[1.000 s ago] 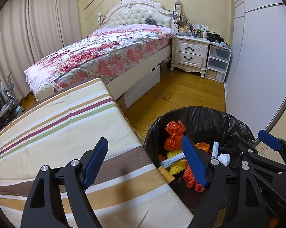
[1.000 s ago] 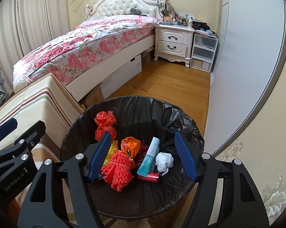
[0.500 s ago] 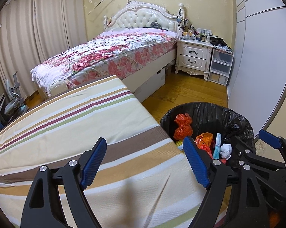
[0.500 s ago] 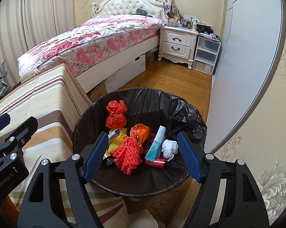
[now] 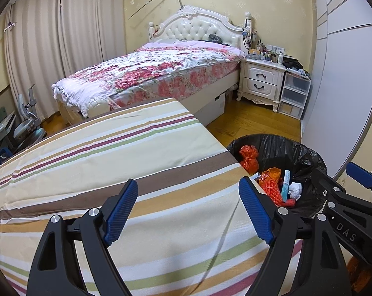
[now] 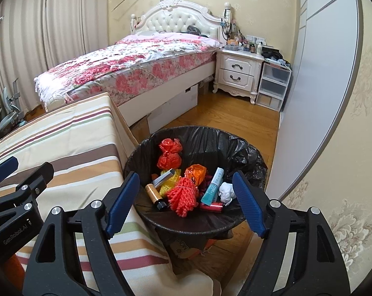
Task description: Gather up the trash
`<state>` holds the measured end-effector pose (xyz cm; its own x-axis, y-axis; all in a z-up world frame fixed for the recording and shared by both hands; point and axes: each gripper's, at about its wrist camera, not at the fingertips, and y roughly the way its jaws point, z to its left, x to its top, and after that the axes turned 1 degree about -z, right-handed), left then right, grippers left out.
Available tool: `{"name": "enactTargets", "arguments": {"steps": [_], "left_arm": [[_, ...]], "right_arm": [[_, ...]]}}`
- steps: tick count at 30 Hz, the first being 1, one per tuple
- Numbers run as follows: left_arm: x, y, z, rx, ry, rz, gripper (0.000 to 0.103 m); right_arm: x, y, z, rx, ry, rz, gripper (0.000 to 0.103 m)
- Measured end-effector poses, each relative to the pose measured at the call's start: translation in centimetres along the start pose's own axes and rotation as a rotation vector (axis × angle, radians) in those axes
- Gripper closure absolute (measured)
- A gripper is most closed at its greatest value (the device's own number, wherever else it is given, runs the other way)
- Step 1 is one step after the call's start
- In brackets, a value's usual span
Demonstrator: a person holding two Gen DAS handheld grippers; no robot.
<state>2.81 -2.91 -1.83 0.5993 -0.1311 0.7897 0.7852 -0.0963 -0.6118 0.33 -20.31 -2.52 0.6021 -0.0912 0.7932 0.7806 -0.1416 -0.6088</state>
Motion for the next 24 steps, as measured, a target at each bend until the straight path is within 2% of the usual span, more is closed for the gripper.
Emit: {"name": "enactTargets", "arguments": {"steps": [9,24], "left_arm": [[-1.0,-2.0,1.3,0.015,-0.02,-0.011,0.021],[-1.5,-2.7,1.9,0.021,-0.031,-0.016,0.021]], "right_arm": [[-0.5,-2.3,1.3,0.028,-0.031,-0.026,0.024],[-0.4,-3.3,1.6,0.031,-0.038,-0.043,0.024]]}}
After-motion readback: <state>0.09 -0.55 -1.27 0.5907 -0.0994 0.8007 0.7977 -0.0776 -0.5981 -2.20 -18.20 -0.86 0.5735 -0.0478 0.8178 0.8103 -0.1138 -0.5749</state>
